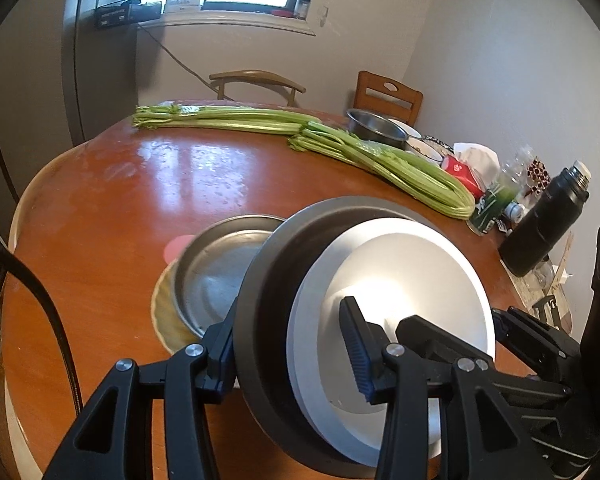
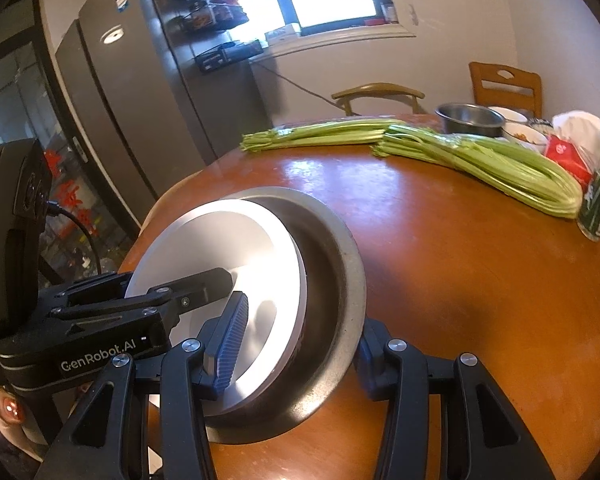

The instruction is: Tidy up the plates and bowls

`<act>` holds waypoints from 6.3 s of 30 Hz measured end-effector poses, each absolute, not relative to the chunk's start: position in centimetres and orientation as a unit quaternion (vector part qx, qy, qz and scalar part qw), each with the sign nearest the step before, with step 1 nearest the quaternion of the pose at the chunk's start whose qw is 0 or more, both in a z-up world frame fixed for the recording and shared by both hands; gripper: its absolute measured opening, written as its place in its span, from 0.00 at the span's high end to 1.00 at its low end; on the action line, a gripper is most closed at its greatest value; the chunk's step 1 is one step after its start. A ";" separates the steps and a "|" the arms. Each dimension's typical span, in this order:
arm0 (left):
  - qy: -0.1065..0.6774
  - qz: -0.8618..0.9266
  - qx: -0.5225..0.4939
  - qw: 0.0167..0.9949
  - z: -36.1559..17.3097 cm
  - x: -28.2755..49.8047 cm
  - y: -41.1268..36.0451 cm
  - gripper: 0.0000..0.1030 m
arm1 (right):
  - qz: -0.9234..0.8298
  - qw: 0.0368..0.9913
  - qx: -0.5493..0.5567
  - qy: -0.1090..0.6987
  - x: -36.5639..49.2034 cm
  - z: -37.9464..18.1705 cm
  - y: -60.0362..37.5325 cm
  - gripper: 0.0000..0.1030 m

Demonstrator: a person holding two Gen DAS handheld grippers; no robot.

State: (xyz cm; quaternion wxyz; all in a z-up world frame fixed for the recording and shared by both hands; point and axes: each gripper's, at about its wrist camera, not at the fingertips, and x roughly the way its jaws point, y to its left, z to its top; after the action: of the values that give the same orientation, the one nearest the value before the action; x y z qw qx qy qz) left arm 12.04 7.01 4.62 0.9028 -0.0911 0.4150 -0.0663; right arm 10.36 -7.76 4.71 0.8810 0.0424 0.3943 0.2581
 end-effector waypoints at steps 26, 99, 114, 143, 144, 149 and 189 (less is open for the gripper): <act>0.438 -0.048 -0.117 0.890 2.0 16.2 12.6 0.55 | 0.273 0.863 0.038 0.422 15.0 2.5 -2.2 0.51; 0.401 0.020 -0.063 0.914 3.2 15.2 13.2 0.53 | 0.227 0.903 -0.026 0.364 15.0 2.5 -1.5 0.44; 0.353 0.047 -0.047 0.933 5.5 9.4 11.6 0.52 | 0.221 0.917 -0.031 0.330 10.8 4.7 -3.2 0.39; 0.380 0.071 -0.036 0.922 0.0 0.6 6.7 0.48 | 0.196 0.920 -0.016 0.339 0.7 -0.1 -9.1 0.32; 0.381 0.069 -0.035 0.921 -0.2 0.6 6.6 0.48 | 0.198 0.919 -0.016 0.340 0.7 -0.2 -9.1 0.32; 0.381 0.065 -0.025 0.922 -0.6 0.2 6.3 0.48 | 0.194 0.917 -0.018 0.347 0.5 -1.0 -9.4 0.32; 0.397 0.058 -0.021 0.916 -2.1 1.0 6.1 0.48 | 0.192 0.906 -0.020 0.377 1.0 -2.3 -8.8 0.31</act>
State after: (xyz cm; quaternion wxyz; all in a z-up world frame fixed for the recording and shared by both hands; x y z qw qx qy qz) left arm 1.04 6.07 -2.09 0.9156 -0.0215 0.3973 0.0579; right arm 0.97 -8.81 -2.27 0.9060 -0.0197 0.3768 0.1920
